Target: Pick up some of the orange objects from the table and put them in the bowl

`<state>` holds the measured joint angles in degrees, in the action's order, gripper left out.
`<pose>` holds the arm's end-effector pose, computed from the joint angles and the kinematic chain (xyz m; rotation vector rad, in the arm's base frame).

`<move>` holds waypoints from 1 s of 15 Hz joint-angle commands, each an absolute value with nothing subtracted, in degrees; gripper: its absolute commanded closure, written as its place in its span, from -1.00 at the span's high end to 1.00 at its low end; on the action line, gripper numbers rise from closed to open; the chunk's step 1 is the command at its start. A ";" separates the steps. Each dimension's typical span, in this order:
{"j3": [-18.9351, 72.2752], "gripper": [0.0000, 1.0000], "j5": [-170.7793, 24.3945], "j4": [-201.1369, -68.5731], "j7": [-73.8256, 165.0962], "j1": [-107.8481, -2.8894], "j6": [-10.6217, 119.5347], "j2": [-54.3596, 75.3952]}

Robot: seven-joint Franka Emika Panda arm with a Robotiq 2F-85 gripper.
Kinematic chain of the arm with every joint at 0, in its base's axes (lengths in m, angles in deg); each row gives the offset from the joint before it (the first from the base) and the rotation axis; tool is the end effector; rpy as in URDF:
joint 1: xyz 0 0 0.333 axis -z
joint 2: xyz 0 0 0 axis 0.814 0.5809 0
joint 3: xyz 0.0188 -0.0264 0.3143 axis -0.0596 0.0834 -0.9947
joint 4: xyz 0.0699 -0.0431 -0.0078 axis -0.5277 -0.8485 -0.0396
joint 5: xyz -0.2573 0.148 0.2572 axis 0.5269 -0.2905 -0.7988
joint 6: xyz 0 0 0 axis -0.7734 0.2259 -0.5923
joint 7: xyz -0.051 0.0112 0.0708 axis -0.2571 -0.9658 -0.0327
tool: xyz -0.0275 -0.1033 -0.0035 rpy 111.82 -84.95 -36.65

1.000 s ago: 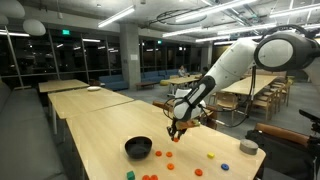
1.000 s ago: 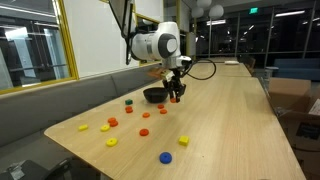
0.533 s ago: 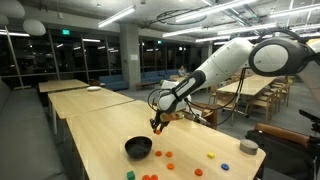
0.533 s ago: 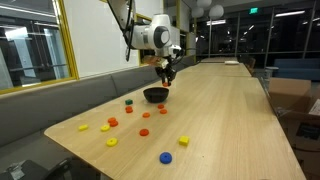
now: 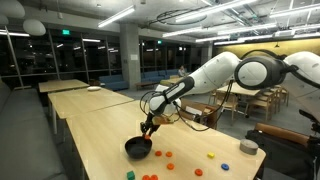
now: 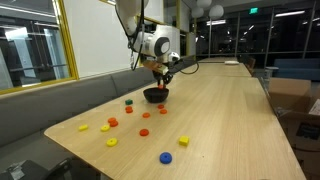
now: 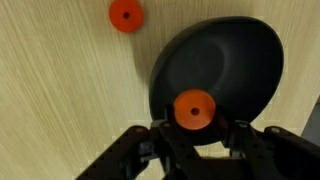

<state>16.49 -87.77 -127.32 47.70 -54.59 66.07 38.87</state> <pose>0.7413 0.0629 0.2419 -2.8635 0.2894 -0.3807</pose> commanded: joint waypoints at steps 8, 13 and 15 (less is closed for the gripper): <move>14.80 0.81 -88.88 -109.56 44.44 -53.68 53.01 49.04; 24.90 1.00 -80.79 -116.37 54.57 -58.96 54.11 43.37; 28.75 0.99 -77.29 -119.62 59.60 -60.99 53.59 41.58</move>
